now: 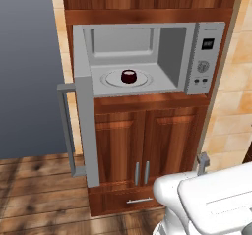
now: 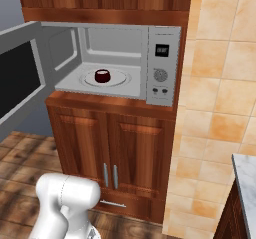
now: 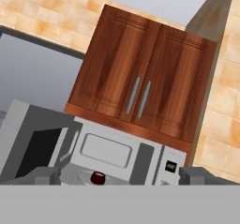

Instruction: Pick the mug from the counter and place it inside the microwave. Then close the microwave.

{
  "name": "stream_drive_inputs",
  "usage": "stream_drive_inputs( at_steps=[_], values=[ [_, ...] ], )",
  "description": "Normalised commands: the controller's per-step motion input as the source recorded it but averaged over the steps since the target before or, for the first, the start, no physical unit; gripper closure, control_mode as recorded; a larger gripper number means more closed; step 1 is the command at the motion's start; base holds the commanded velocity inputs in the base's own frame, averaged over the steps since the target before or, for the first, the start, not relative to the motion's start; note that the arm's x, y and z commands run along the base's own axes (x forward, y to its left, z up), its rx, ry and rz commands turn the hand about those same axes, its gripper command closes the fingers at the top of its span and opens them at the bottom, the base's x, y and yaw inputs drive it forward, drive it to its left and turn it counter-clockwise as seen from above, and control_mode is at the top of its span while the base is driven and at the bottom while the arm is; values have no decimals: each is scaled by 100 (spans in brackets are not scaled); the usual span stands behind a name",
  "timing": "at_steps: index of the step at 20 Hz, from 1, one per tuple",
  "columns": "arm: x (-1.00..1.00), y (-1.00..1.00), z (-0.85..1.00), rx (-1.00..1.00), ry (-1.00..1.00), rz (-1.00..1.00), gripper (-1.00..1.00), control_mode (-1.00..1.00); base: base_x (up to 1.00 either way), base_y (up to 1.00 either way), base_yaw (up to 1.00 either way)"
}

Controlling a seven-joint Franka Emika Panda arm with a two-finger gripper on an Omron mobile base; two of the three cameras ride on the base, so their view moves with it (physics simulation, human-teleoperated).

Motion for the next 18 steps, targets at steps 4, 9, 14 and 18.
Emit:
stream_drive_inputs(
  at_steps=[4,9,14,18],
  values=[
    [-2,30,-6,0,0,-2,-100,-100,0,0,0],
    [0,26,-17,0,0,-4,-100,-100,0,0,0],
    [3,34,-13,0,0,-8,-100,-100,0,0,0],
    [4,49,-3,0,0,-11,-100,-100,0,0,0]
  ],
)
